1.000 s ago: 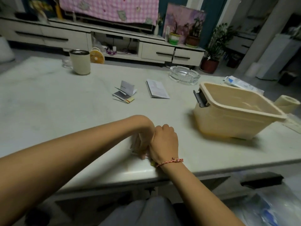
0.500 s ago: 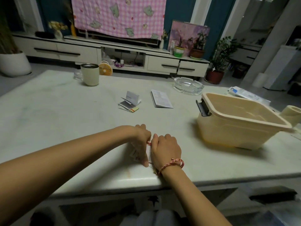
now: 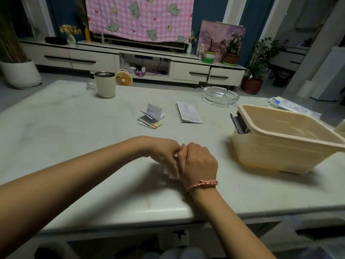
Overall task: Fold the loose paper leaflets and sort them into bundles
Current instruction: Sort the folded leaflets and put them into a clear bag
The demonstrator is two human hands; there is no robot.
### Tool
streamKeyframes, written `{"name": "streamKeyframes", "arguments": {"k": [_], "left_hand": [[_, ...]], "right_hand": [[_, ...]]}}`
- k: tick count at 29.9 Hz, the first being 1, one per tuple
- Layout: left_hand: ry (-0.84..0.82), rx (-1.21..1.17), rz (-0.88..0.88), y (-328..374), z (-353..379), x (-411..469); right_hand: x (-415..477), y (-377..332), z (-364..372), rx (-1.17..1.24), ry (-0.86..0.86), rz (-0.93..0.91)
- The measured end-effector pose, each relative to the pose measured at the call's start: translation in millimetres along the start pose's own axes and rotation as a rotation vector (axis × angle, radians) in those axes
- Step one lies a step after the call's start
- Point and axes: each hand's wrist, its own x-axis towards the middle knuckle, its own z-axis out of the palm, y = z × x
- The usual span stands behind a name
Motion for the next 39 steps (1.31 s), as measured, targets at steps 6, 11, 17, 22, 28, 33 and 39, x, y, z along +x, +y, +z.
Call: {"name": "streamKeyframes", "arguments": {"k": [6,11,17,22,28,33,39], "left_hand": [[0.288,0.129,0.080,-7.4,26.3,4.9],[0.337,0.321,0.070,-3.1,28.0,9.5],[0.284,0.468,0.019,5.4,22.0,2.8],[0.214,0.600,0.002,11.5,25.8,8.1],[0.225,0.501,0.059,5.8,28.5,4.8],[0.218,0.510,0.042,7.3,27.7,4.7],[0.191,0.530,0.043,11.9,22.9,5.7]], "right_hand": [[-15.8,18.8,9.8,0.268,-0.157,-0.094],[-22.0,38.4,-17.9,0.597,-0.586,-0.097],[-24.8,47.7,-25.1,0.712,-0.691,0.005],[-29.1,40.3,-16.8,0.618,-0.718,0.032],[-25.0,39.4,-27.6,0.772,-0.646,0.096],[-29.3,31.1,-16.8,0.882,-0.637,0.372],[-32.7,33.4,-16.4,0.742,-0.602,0.276]]}}
